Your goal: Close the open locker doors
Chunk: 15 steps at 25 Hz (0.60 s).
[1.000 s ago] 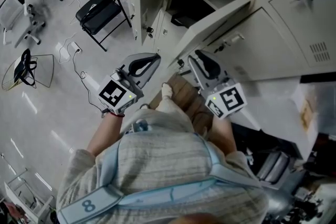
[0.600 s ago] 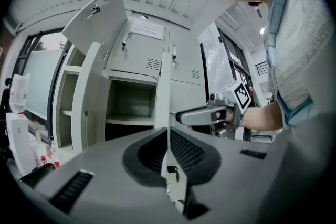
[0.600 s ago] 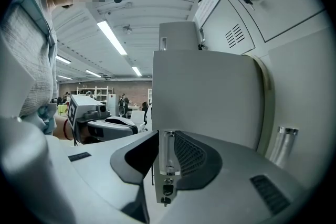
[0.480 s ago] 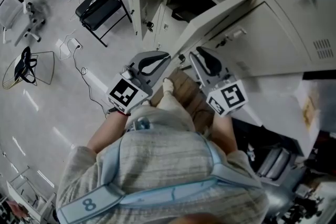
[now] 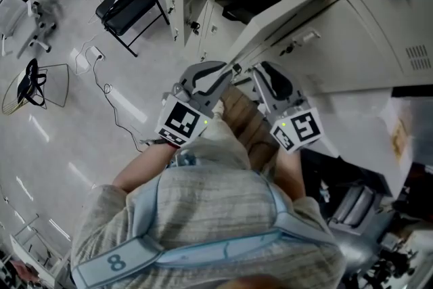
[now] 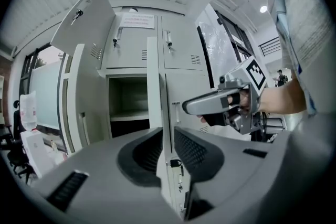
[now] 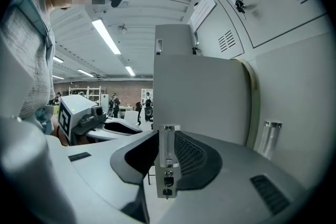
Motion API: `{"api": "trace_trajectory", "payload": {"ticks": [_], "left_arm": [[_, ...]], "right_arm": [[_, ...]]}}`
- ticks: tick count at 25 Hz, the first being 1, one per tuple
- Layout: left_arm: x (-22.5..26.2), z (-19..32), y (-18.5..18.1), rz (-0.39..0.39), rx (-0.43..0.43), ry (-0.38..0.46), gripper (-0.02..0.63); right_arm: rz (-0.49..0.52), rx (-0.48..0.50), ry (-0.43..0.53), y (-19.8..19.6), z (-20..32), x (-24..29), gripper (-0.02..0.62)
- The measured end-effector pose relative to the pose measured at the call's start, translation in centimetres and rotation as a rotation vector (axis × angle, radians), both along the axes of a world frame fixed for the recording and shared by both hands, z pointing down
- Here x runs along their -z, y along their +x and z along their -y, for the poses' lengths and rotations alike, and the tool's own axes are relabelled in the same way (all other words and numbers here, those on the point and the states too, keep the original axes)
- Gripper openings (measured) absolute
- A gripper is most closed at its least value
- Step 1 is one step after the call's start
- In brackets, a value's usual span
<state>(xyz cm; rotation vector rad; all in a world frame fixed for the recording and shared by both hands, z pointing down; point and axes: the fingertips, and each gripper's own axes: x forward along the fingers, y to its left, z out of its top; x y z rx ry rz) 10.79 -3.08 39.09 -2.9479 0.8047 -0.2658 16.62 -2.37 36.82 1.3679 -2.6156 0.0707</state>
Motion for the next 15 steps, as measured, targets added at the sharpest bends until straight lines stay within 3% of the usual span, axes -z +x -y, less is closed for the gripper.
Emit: {"api": "trace_trajectory", "payload": {"ticks": [7, 15], "left_arm": [[-0.5, 0.5, 0.5, 0.003, 0.124, 0.003, 0.077], [-1.2, 1.3, 1.4, 0.027, 0.167, -0.019, 0.094]], "right_arm": [[0.000, -0.057, -0.002, 1.1, -1.4, 0.0, 0.068], [0.008, -0.093, -0.002, 2.2, -2.8, 0.1, 0.067]]}}
